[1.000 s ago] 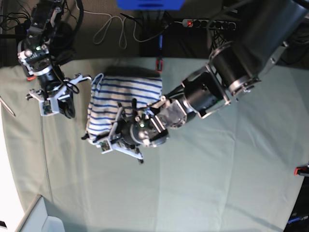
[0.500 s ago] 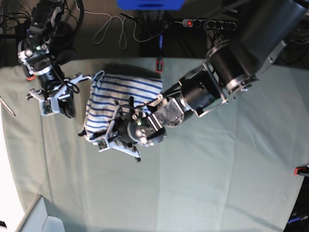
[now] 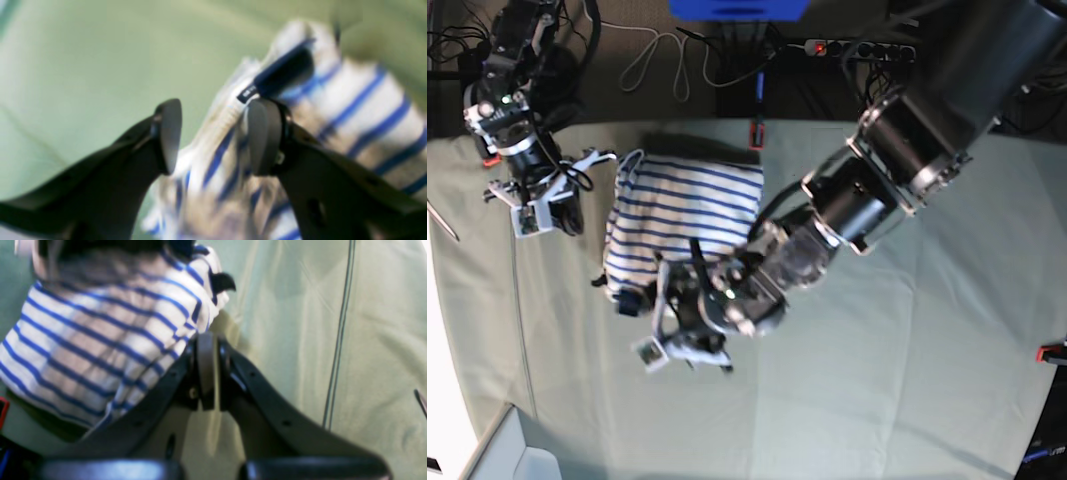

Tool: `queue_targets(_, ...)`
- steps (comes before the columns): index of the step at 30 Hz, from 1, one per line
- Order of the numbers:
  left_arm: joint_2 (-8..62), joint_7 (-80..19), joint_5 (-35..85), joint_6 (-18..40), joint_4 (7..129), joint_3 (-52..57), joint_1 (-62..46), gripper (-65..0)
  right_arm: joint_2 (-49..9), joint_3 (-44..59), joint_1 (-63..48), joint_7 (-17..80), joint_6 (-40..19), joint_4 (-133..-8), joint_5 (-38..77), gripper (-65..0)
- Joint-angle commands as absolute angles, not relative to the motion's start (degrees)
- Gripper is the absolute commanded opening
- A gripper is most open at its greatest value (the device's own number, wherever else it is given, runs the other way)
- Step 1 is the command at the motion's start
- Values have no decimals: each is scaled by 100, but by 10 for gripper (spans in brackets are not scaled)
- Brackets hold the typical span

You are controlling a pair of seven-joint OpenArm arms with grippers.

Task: Layout the t-shirt on the table in an organized manner, then fold the t-shirt properly
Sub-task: 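Pull the bundle corner with the left gripper to straighten it, then smooth the bundle edge with the right gripper and withdraw the left gripper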

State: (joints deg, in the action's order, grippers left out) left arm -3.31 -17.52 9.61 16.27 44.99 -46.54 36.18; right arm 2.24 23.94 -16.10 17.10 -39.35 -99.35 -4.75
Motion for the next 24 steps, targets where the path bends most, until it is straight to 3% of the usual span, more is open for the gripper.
queue_targets(1,-295,-1657,971,1596,4699,-4505,3767,-337,198,2404,-1604,1508,-4000,-10176,-365,-650)
queue_targets(10,813,-1763,1015,1596,6299,-3398,2897,-337,523,2360,-1965,1516,-4000,-10888,-356,-650)
queue_targets(16,1174,-2598,971,1596,7556,-1710,1244,-339,629,1851,-1842,1490,-4000,-10396,-382,-650)
queue_targets(24,1156,-2932,1024,1648,8708,716,-681,-339,611,1253,-760,1516,-4000,-9095,-391,-650)
